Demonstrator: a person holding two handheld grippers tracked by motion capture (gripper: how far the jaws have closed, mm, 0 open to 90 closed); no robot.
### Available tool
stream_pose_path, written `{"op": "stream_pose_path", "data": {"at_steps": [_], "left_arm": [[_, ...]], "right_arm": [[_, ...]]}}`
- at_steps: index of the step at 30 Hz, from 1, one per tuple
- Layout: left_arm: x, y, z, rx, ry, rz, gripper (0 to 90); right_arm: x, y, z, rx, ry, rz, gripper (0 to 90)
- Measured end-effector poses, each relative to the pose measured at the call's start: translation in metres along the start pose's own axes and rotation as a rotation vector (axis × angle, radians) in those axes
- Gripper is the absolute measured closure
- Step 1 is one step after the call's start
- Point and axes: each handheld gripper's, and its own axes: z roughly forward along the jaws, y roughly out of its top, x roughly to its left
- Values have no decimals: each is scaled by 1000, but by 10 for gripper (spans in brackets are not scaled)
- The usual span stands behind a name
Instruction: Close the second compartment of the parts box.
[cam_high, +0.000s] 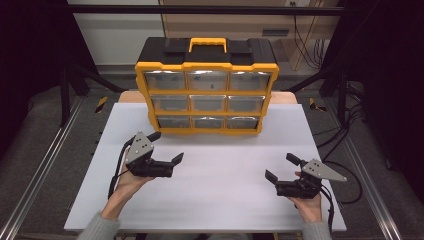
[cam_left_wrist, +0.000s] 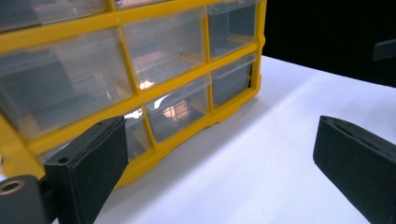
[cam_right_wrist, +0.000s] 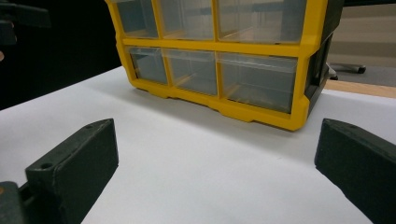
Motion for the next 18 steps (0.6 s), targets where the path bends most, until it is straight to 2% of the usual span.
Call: {"op": "stream_pose_path", "data": {"at_steps": [7, 13, 18], "left_arm": [[6, -24, -13, -16, 5, -42, 25], [9, -36, -20, -14, 16, -40, 25], [14, -43, -25, -16, 35, -67, 26]], "right_arm": [[0, 0, 0, 3, -3, 3, 3], [0, 0, 0, -1, 0, 3, 3], [1, 0, 0, 1, 0, 4, 3]]}}
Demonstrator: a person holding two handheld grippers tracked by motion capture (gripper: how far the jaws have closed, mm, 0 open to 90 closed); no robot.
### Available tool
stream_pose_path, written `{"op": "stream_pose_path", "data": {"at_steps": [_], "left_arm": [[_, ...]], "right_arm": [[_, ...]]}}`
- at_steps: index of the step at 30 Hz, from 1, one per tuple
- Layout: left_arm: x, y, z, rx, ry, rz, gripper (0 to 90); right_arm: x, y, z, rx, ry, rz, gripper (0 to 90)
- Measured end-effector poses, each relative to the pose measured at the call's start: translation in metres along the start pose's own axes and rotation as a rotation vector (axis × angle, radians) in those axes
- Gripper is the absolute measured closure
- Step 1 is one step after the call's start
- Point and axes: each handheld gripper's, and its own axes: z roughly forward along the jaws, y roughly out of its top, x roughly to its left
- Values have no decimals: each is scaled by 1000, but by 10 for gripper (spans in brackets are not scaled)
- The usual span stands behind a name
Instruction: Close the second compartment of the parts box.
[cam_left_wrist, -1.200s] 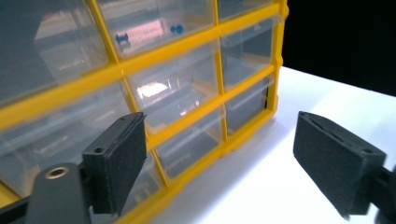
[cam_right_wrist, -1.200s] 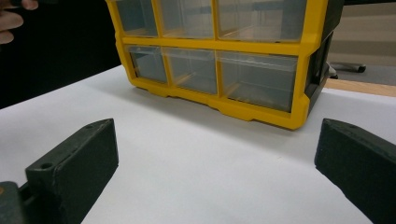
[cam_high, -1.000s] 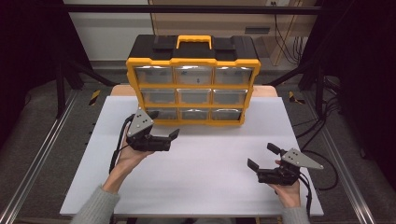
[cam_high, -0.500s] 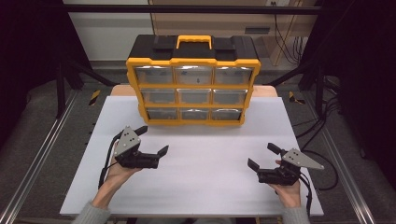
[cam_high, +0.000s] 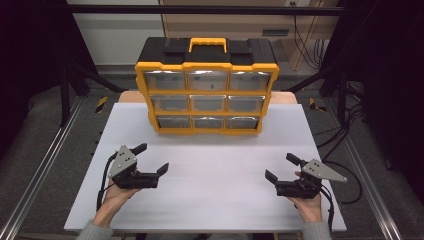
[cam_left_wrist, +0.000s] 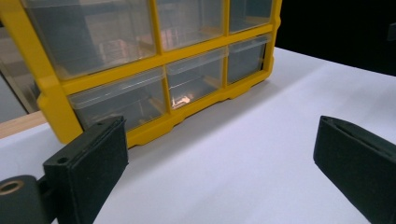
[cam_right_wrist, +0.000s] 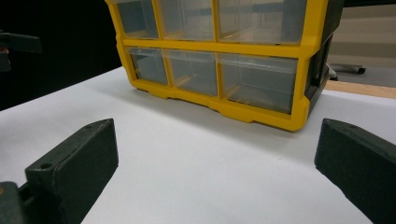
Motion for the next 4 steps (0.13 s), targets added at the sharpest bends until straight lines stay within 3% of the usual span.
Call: {"op": "stream_pose_path", "data": {"at_steps": [4], "left_arm": [[3, -5, -2, 0, 6, -3, 26]], "right_arm": [[-1, 0, 0, -3, 2, -6, 2]]}}
